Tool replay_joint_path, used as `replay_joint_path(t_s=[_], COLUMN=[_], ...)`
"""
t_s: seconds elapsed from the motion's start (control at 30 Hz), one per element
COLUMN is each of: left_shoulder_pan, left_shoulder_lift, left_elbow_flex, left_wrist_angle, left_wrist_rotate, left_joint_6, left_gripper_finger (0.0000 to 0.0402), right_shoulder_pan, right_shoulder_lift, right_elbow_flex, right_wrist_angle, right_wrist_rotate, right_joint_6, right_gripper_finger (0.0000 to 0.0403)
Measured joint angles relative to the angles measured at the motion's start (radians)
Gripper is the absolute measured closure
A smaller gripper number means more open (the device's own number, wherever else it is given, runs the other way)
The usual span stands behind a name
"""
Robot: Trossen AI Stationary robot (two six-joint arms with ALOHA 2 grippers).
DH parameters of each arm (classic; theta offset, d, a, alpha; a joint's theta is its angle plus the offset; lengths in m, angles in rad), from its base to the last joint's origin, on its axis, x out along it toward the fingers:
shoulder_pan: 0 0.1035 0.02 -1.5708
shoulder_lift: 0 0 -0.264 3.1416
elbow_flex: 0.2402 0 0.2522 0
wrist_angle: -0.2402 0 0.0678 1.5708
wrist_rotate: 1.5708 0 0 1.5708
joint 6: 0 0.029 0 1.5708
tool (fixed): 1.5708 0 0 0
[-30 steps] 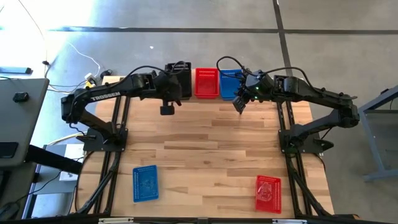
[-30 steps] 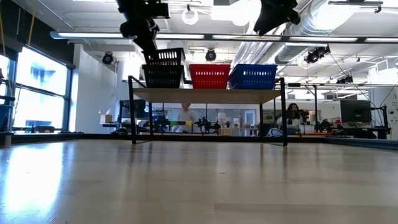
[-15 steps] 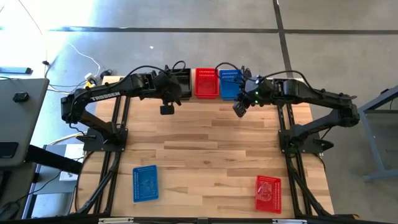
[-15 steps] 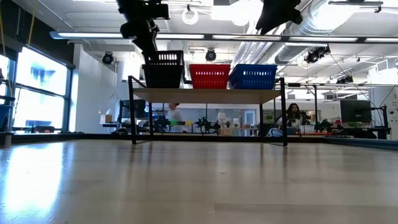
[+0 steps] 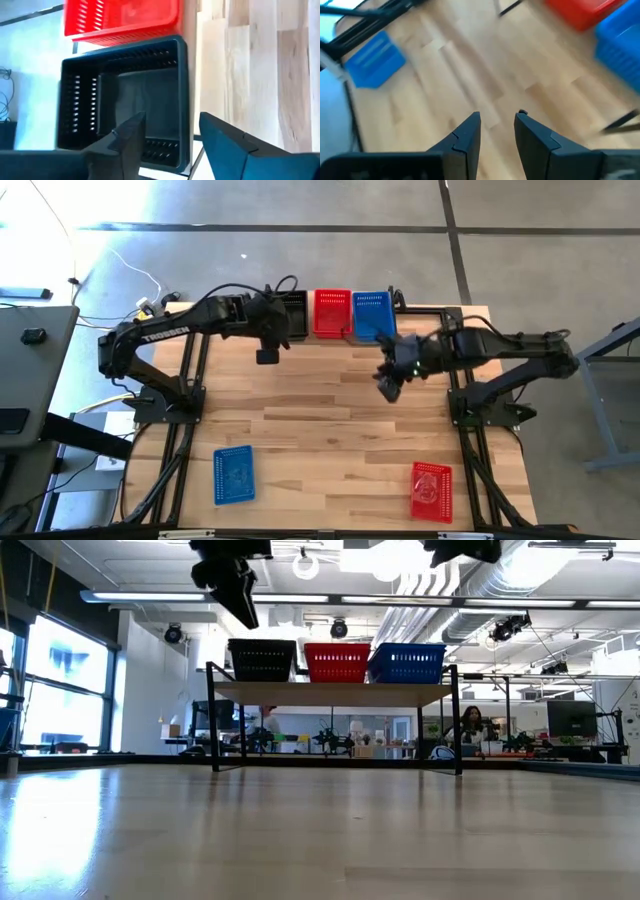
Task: Stack baskets on shelf by color
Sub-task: Stack the red bin on top of the red bin on the shelf
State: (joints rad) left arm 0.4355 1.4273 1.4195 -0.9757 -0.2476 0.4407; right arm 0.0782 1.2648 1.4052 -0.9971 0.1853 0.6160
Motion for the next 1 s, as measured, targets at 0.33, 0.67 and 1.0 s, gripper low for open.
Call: replay_joint_path(t_s=[0.33,0.67,1.0], left_shoulder_pan=[-0.046,-0.173,-0.282], left_shoulder_lift=[-0.004,-0.004,-0.004], left_elbow_flex=[0.094,0.102,0.102], left_wrist_angle=[-0.071,-0.118,-0.131], left_wrist_rotate=[0.011,0.087,0.084], left_joint_6=[-0.152,-0.327,-0.439], left_gripper_finger=[0.0228,0.0231,0.0231], right_shoulder_pan=[0.249,0.491,0.693], right_shoulder_lift=[0.006,0.104,0.197], right_elbow_flex=[0.0,0.0,0.0], right_wrist_angle=[-0.041,-0.097,-0.097], right_wrist_rotate=[-0.003,-0.077,-0.122], right_joint_6=[0.194,0.343,0.462], right_gripper_finger=[0.0298,0.0298,0.0298])
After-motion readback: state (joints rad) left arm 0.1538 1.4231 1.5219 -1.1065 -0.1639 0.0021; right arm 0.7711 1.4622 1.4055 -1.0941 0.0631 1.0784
